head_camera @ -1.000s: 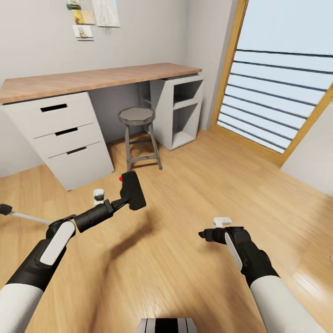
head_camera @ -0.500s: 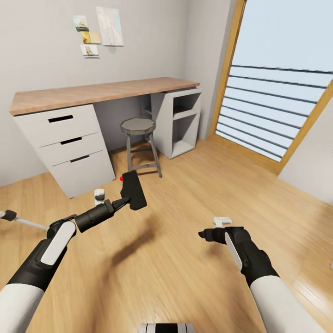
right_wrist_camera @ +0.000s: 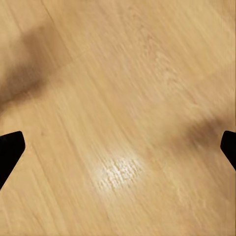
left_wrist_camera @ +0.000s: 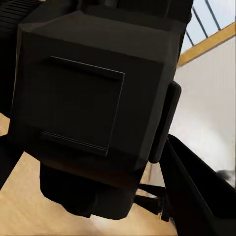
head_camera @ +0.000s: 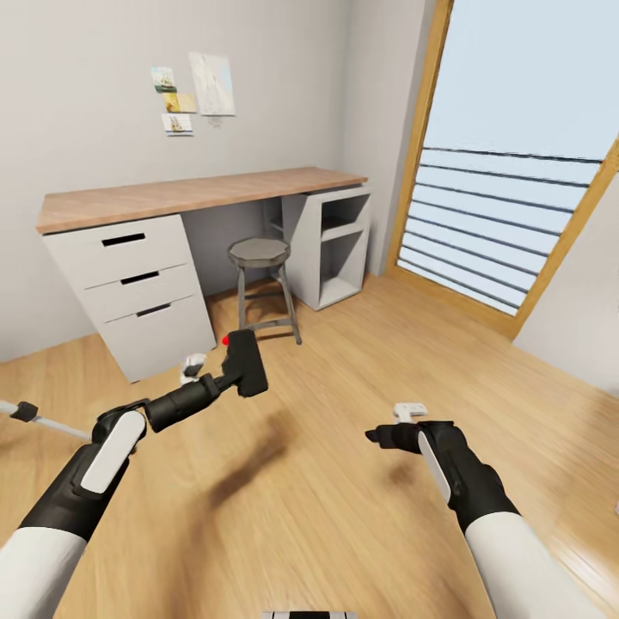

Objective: Attach the digital camera to the camera tripod in the bedroom.

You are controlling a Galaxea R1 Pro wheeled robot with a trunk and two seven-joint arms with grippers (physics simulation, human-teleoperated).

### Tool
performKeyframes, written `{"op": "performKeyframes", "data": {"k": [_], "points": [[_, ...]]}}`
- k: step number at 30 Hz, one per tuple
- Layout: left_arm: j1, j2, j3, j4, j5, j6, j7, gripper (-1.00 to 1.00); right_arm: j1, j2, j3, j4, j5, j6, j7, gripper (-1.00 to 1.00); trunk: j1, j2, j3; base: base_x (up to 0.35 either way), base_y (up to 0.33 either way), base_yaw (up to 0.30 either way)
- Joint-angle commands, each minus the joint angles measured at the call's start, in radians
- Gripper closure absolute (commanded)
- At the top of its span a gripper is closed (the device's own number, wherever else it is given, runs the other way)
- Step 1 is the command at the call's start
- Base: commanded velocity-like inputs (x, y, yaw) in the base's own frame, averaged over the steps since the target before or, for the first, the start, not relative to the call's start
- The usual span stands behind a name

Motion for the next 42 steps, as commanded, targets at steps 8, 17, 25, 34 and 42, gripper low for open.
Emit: {"op": "performKeyframes", "data": {"k": [8,17,25,34,42], "points": [[-0.001,-0.038,-0.002,-0.049,0.014,0.005,0.274,1.0,0.0,-0.048,-0.005,-0.006,-0.022,-0.003,0.203,-1.0,-0.004,0.002,0.03,0.0,0.0,0.0],[0.0,-0.046,-0.003,-0.059,0.017,0.007,0.321,1.0,0.0,-0.102,-0.011,0.0,-0.054,-0.009,0.387,-1.0,-0.008,0.004,0.065,0.0,0.0,0.0],[-0.001,-0.047,-0.003,-0.053,0.019,0.009,0.329,1.0,0.0,-0.11,-0.012,0.001,-0.058,-0.009,0.418,-1.0,-0.011,0.006,0.096,0.0,0.0,0.0],[0.0,-0.048,-0.003,-0.052,0.02,0.009,0.329,1.0,0.0,-0.109,-0.012,0.001,-0.059,-0.009,0.422,-1.0,-0.015,0.008,0.131,0.0,0.0,0.0],[-0.001,-0.048,-0.003,-0.053,0.021,0.011,0.328,1.0,0.0,-0.102,-0.011,0.005,-0.058,-0.012,0.419,-1.0,-0.019,0.01,0.162,0.0,0.0,0.0]]}}
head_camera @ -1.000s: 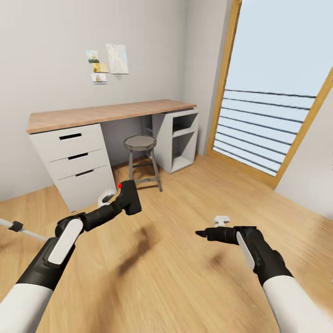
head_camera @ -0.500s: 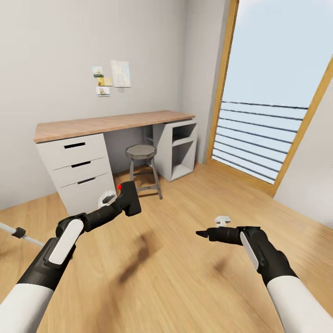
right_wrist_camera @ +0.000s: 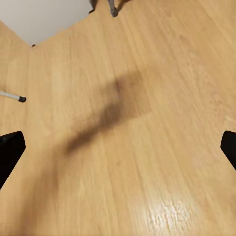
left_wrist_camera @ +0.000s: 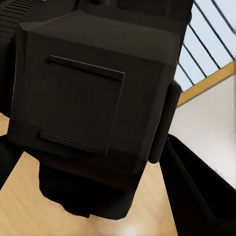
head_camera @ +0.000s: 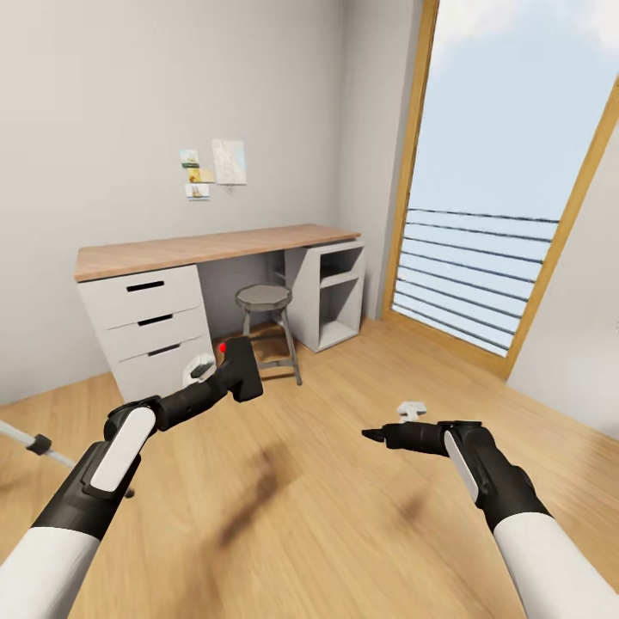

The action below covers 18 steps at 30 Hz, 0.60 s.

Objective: Attach the digital camera to the camera tripod in the bedroom.

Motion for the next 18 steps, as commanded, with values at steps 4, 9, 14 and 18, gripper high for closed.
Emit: {"op": "performKeyframes", "data": {"k": [4,9,14,18], "points": [[-0.001,0.001,-0.001,0.0,-0.002,0.002,-0.005,1.0,0.0,0.002,0.001,0.0,-0.006,0.007,-0.001,-1.0,-0.002,0.001,0.015,0.0,0.0,0.0],[-0.001,0.001,-0.001,0.0,-0.002,0.002,-0.005,1.0,0.0,0.004,0.001,0.0,-0.006,0.006,0.0,-1.0,-0.004,0.002,0.034,0.0,0.0,0.0],[-0.001,-0.001,-0.001,0.0,-0.002,0.002,-0.005,1.0,0.0,0.006,0.002,0.0,-0.008,0.006,-0.001,-1.0,-0.006,0.003,0.053,0.0,0.0,0.0],[-0.001,-0.005,-0.001,0.0,-0.001,0.002,-0.005,1.0,0.0,0.006,0.002,0.0,-0.008,0.006,-0.001,-1.0,-0.018,0.024,0.067,0.0,0.0,0.0]]}}
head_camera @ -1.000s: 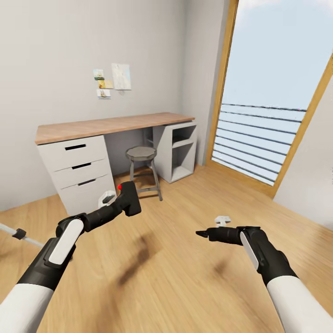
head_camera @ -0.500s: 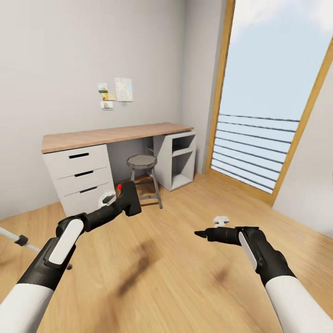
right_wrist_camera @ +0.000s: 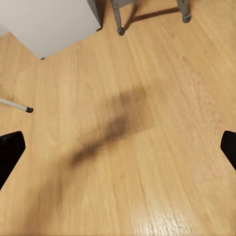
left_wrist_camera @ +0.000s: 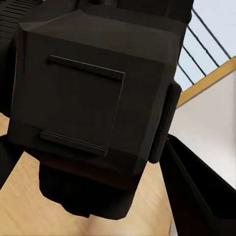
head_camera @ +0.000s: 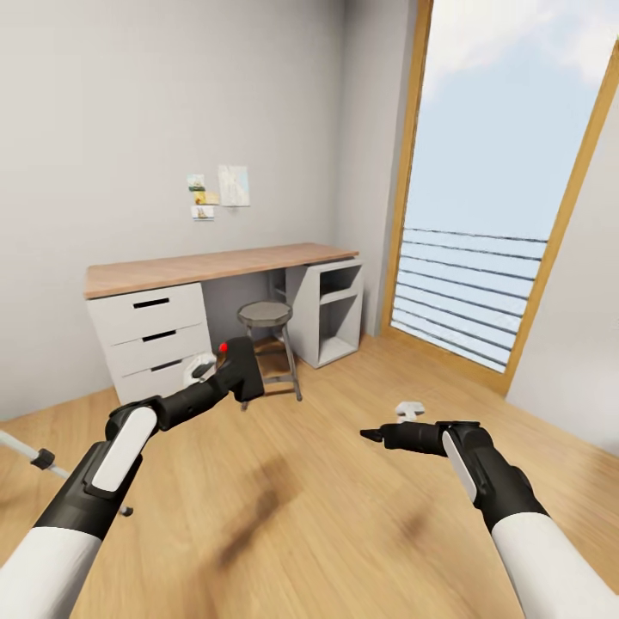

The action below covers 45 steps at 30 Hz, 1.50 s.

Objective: Attach the digital camera to the camera tripod in the bedroom.

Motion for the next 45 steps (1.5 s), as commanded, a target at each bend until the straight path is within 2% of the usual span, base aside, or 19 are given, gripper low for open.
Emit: {"op": "performKeyframes", "data": {"k": [1,7,23,33,45], "points": [[-0.001,-0.001,0.0,0.0,-0.002,0.002,-0.005,1.0,0.0,0.0,0.001,-0.001,-0.006,0.007,-0.001,-1.0,-0.004,0.007,0.002,0.0,0.0,0.0],[-0.001,-0.012,0.0,0.001,-0.001,0.001,-0.003,1.0,0.0,0.0,0.001,-0.002,-0.006,0.007,0.002,-1.0,-0.027,0.049,0.021,0.0,0.0,0.0],[-0.001,-0.015,0.001,0.001,-0.002,0.001,-0.003,1.0,0.0,0.001,0.002,-0.002,-0.006,0.007,0.001,-1.0,-0.088,0.161,0.071,0.0,0.0,0.0],[-0.001,-0.028,0.001,0.001,-0.013,-0.002,0.008,1.0,0.0,0.001,0.002,-0.002,-0.006,0.007,0.003,-1.0,-0.127,0.231,0.102,0.0,0.0,0.0],[0.0,-0.034,0.0,0.001,-0.016,-0.003,0.091,1.0,0.0,0.001,0.002,-0.002,-0.006,0.007,0.006,-1.0,-0.173,0.315,0.14,0.0,0.0,0.0]]}}
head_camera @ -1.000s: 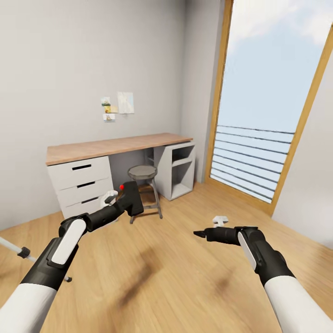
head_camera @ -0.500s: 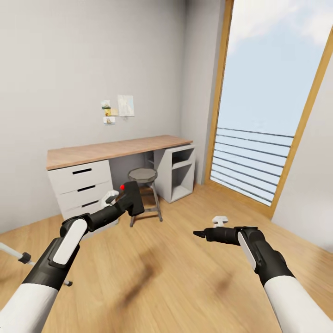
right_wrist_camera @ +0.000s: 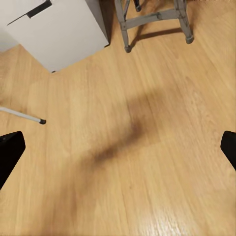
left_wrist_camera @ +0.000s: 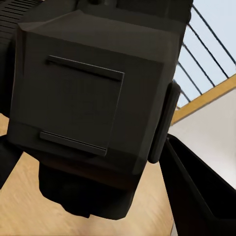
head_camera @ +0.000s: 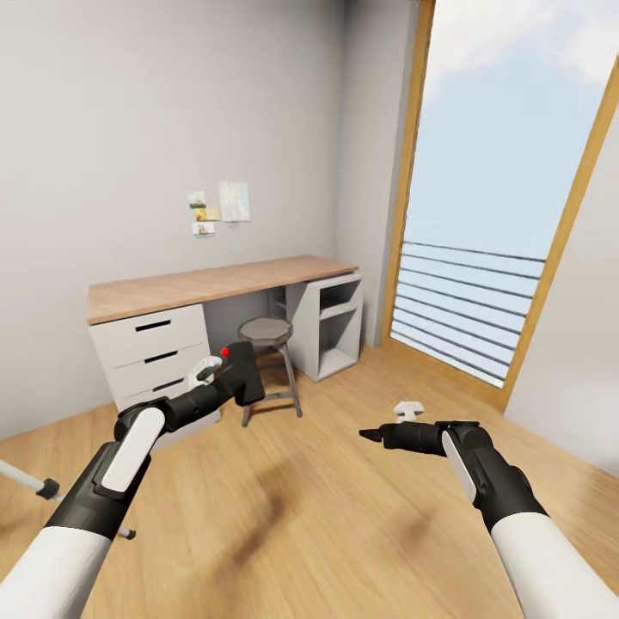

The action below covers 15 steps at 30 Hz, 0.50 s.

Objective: Attach the digital camera to the camera tripod in the bedroom.

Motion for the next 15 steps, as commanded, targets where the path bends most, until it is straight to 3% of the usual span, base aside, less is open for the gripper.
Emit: {"op": "performKeyframes", "data": {"k": [1,15], "points": [[0.0,0.0,0.0,-0.001,0.004,0.002,0.012,1.0,-0.001,0.0,0.001,-0.001,-0.006,0.007,-0.002,-1.0,-0.004,0.007,0.002,0.0,0.0,0.0],[-0.001,0.0,0.0,-0.002,0.012,0.001,0.038,1.0,-0.001,0.003,0.002,-0.001,-0.006,0.009,-0.001,-1.0,-0.058,0.105,0.046,0.0,0.0,0.0]]}}
